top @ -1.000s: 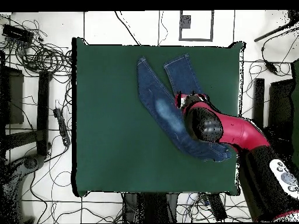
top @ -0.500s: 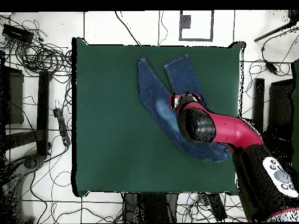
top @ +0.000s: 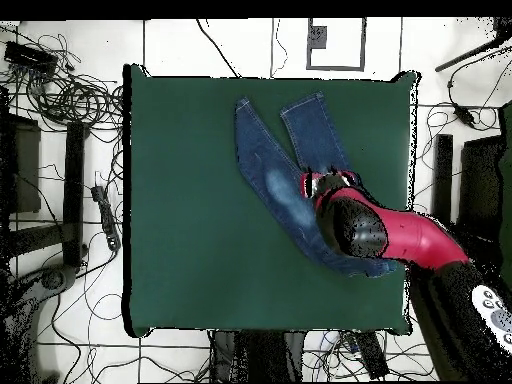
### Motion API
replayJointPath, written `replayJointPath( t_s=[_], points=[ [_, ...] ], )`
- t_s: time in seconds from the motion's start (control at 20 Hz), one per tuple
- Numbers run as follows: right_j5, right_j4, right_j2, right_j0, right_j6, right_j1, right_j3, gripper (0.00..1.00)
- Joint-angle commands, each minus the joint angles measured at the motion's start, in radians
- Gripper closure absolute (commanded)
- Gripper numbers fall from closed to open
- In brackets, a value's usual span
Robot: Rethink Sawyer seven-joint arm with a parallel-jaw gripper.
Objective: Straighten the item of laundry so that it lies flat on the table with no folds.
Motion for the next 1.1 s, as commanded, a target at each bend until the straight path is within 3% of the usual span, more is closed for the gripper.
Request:
replayJointPath(
  t_s=[0.05, 0.8, 0.9, 1.1],
  points=[
    [0.133, -0.050, 0.158, -0.015, -0.079, -0.003, 0.110, 0.00],
    [0.351, -0.034, 0.315, -0.102, -0.190, -0.046, 0.110, 0.00],
    [0.345, -0.028, 0.286, -0.089, -0.122, -0.059, 0.106, 0.00],
    [0.336, 0.025, 0.126, -0.006, 0.136, -0.132, 0.088, 0.00]
  ],
)
